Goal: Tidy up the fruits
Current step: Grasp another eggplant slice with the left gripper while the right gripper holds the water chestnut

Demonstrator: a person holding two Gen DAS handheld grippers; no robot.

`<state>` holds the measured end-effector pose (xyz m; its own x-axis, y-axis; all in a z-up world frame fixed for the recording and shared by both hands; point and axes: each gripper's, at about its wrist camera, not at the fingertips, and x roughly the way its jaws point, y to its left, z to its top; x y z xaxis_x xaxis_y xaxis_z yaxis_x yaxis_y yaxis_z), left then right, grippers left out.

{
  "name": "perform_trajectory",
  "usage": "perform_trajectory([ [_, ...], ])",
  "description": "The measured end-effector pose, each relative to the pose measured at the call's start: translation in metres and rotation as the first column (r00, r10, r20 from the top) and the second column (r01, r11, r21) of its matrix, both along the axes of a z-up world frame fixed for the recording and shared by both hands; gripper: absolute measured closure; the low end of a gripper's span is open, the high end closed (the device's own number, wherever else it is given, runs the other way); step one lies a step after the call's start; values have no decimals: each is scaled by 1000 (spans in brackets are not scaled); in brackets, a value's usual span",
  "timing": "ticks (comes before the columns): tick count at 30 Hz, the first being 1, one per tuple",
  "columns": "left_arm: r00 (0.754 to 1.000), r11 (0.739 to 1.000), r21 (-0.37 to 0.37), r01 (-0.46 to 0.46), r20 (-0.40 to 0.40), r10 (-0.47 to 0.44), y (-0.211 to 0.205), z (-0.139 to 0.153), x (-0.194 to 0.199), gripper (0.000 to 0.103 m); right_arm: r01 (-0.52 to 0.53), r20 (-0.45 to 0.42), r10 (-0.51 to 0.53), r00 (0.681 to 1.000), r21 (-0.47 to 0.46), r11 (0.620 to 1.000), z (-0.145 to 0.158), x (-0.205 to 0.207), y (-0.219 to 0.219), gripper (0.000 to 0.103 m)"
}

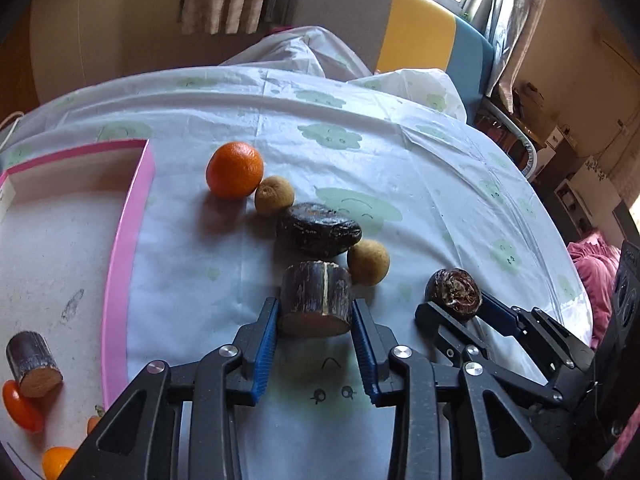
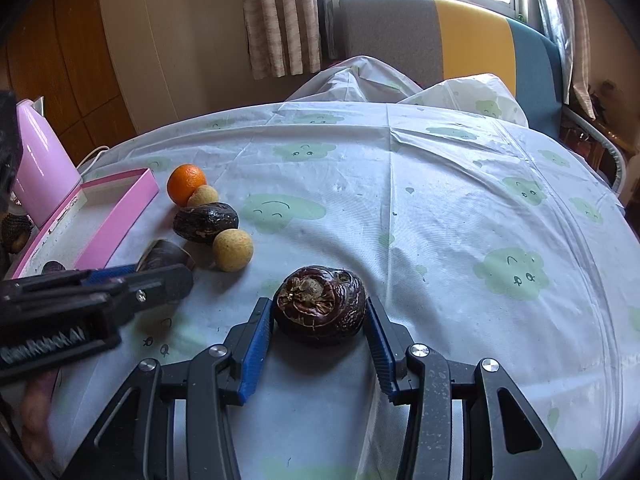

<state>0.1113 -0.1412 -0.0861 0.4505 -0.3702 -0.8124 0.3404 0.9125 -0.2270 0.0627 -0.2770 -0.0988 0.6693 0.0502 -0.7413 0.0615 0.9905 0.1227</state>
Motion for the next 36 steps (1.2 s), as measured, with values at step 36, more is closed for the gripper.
perform_trajectory([
  [36, 989, 994, 60, -92, 121, 84, 55, 59, -52, 68, -8, -7, 8, 1000, -86, 996, 0, 1, 11, 56],
])
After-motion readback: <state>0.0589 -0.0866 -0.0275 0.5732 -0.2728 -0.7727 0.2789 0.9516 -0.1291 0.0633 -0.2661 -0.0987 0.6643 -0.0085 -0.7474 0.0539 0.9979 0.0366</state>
